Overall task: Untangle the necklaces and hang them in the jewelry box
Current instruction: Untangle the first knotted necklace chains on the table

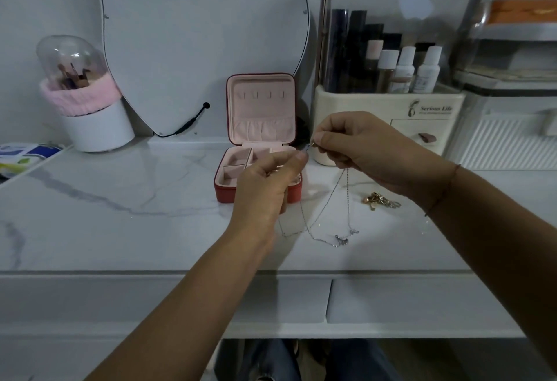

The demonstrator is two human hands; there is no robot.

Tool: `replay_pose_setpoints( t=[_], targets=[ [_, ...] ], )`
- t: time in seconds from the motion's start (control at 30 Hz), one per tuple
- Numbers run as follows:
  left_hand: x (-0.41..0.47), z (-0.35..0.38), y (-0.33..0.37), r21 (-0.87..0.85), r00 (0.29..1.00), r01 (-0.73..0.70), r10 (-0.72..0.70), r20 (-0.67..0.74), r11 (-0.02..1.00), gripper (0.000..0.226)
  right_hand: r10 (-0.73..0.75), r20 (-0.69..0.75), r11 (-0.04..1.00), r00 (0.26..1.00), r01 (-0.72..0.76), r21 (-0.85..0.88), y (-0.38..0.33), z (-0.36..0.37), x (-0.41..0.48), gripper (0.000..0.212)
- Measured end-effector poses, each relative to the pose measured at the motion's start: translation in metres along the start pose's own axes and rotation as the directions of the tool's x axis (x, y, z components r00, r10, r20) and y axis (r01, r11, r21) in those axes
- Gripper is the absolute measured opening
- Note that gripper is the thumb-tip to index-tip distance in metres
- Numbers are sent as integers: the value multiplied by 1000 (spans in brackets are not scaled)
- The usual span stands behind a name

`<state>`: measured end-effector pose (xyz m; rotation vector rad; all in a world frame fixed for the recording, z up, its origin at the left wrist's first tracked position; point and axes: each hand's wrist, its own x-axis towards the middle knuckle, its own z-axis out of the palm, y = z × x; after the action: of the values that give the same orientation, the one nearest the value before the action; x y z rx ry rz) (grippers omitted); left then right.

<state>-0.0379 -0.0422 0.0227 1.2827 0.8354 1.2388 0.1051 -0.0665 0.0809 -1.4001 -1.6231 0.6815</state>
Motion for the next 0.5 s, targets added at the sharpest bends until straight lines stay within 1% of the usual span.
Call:
replay_pose_setpoints(
  t=[0.07, 0.17, 0.3, 0.5],
  targets=[
    [1, -1, -1, -5, 1000, 6, -6, 15, 1000, 8, 2, 4, 1000, 1000, -2, -17, -3, -1, 0, 14],
    [3, -3, 0, -68, 996, 62, -57, 70, 996, 28, 9, 1, 1000, 1000, -9, -30, -5, -3, 1, 15],
    [4, -6, 2, -85, 982, 142, -129, 140, 986, 24, 4, -13, 998, 1000, -5, -64, -6, -4, 2, 14],
    [1, -10, 7, -86, 961, 180, -157, 227, 980, 25, 9, -31, 995, 999, -12, -95, -8, -5, 2, 14]
  ],
)
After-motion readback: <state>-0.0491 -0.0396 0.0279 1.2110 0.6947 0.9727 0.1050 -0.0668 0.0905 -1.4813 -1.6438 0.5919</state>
